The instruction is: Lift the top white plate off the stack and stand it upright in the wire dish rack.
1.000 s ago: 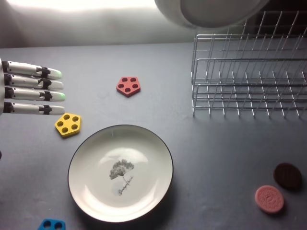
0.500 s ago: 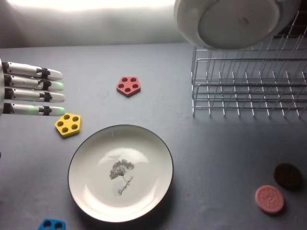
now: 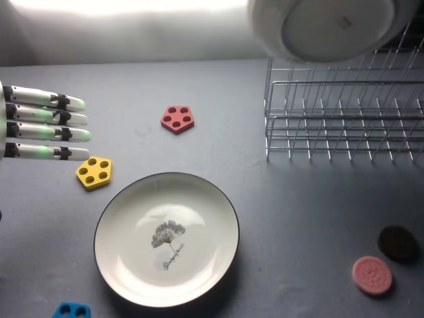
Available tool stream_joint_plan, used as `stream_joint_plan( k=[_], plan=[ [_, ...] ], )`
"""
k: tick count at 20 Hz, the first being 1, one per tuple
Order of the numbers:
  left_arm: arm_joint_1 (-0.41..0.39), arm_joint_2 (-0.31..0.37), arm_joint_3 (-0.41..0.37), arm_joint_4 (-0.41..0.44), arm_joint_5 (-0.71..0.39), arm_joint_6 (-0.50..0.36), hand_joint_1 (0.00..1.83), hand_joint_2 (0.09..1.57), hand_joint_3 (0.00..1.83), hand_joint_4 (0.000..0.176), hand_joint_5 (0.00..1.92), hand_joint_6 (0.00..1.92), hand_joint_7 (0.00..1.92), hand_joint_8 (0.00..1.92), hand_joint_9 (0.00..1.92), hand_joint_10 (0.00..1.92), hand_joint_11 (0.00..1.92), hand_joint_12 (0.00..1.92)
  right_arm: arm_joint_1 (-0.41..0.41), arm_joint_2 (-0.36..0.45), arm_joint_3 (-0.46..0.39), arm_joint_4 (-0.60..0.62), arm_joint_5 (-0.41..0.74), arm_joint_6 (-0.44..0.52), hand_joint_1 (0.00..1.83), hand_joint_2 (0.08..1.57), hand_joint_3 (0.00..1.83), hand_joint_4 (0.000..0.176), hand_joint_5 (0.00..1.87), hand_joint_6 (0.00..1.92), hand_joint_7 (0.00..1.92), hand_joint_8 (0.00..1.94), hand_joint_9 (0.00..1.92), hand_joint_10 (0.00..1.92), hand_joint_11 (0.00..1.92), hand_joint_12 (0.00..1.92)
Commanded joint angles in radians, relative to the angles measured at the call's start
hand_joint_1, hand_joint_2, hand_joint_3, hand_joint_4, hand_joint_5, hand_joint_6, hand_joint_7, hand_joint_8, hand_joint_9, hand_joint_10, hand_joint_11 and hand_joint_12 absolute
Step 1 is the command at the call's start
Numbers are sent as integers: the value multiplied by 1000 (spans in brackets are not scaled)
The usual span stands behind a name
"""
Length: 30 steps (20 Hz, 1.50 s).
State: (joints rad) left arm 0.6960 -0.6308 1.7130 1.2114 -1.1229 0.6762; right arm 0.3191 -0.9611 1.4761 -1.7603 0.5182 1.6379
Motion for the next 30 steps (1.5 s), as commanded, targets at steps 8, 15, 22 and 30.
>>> stream_joint_plan(
  k=[8, 15, 22, 30],
  plan=[
    [-23, 10, 4, -66, -55, 5, 84, 998, 0, 0, 17, 1, 41, 1, 51, 1, 2, 201, 9, 16, 53, 93, -10, 23, 1497, 1046, 0, 0, 953, 1000, 1069, 613, 1151, 628, 1037, 1256],
    [-24, 10, 4, -64, -55, 5, 118, 992, 0, 0, 31, 11, 63, 14, 61, 9, 17, 188, 8, 16, 45, 93, -10, 23, 1499, 1035, 1, 0, 976, 964, 1061, 647, 1192, 539, 1076, 1183],
    [-24, 10, 4, -64, -55, 4, 141, 988, 3, 0, 39, 0, 68, 0, 77, 0, 2, 251, 11, 17, 25, 93, -8, 23, 1413, 1048, 3, 0, 989, 1000, 1076, 647, 1192, 682, 1092, 754],
    [-24, 10, 5, -63, -55, 5, 163, 994, 0, 0, 16, 0, 53, 1, 59, 2, 0, 240, -6, 33, 28, 92, -8, 23, 1495, 1059, 0, 0, 948, 1008, 1044, 638, 1120, 698, 979, 1343]
  ],
)
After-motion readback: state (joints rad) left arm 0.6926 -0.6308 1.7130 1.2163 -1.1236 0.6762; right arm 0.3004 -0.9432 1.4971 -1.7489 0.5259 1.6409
